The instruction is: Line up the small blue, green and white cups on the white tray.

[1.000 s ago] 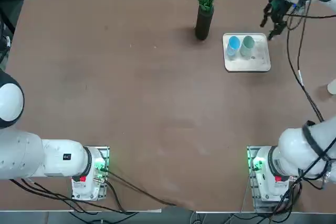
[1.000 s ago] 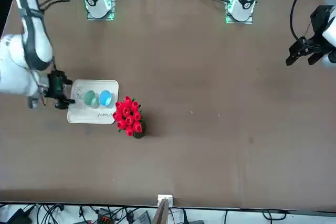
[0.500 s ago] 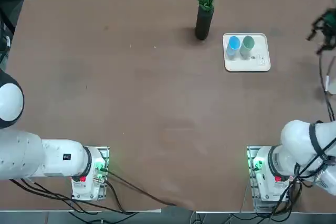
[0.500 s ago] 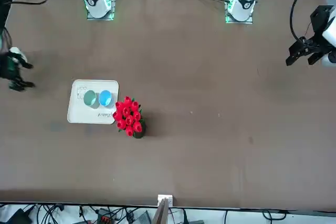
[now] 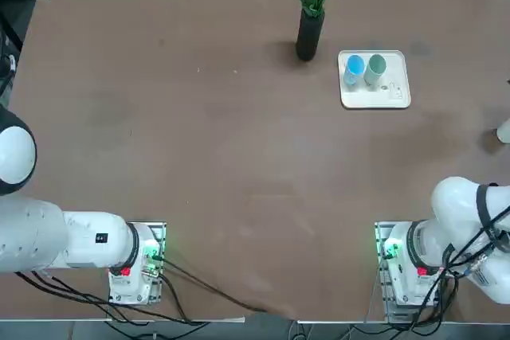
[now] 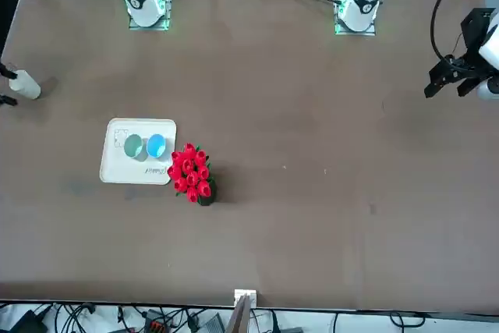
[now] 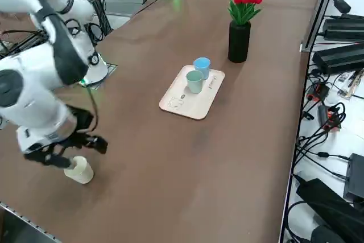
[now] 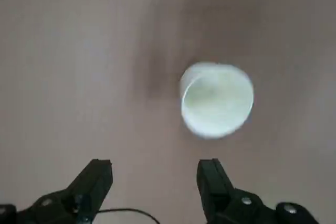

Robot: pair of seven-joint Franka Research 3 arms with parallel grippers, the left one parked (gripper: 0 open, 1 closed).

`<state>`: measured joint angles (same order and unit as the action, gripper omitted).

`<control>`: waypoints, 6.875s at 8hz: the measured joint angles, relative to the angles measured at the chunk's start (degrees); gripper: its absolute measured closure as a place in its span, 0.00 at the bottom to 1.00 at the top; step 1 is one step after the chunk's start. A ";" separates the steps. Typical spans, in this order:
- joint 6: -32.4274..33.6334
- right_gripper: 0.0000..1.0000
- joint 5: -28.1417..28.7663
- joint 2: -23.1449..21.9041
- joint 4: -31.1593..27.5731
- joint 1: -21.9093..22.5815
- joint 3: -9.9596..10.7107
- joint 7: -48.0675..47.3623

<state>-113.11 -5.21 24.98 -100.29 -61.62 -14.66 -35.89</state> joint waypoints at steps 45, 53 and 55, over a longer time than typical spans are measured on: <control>-1.89 0.00 1.32 -3.18 -6.53 16.11 -26.65 -47.05; 35.10 0.00 0.95 -6.76 18.80 15.56 -30.28 8.98; 34.89 0.00 1.54 -8.71 20.15 21.94 -23.50 20.92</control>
<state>-78.22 -3.67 16.27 -80.14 -39.68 -38.16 -14.97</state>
